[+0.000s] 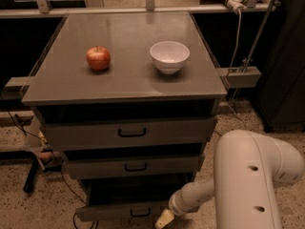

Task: Open bottom drawer

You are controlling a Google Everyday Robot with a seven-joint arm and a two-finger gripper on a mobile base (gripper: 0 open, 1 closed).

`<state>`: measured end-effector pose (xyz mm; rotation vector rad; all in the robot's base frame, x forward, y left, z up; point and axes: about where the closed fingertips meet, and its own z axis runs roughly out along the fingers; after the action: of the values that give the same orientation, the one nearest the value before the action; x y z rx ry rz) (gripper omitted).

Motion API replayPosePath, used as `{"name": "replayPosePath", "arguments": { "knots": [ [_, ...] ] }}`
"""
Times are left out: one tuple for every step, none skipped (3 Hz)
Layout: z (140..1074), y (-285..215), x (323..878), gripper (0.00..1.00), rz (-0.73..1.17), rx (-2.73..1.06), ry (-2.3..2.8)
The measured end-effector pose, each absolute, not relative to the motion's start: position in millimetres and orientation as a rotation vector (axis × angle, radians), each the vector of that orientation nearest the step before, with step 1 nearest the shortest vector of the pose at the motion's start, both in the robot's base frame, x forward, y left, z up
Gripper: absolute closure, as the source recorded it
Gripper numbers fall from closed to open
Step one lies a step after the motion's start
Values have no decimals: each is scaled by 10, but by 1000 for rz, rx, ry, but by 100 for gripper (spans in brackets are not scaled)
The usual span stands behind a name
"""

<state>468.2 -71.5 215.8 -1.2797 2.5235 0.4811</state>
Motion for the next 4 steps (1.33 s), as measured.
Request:
{"name": "replayPosePath", "arguments": {
  "knots": [
    [1966,-783,4642,0,490,-1297,2547],
    [1865,-873,4546,0,505,-1295,2573],
    [1882,-875,4543,0,505,-1295,2573],
    [1910,-973,4402,0,514,-1277,2600]
  ]
}}
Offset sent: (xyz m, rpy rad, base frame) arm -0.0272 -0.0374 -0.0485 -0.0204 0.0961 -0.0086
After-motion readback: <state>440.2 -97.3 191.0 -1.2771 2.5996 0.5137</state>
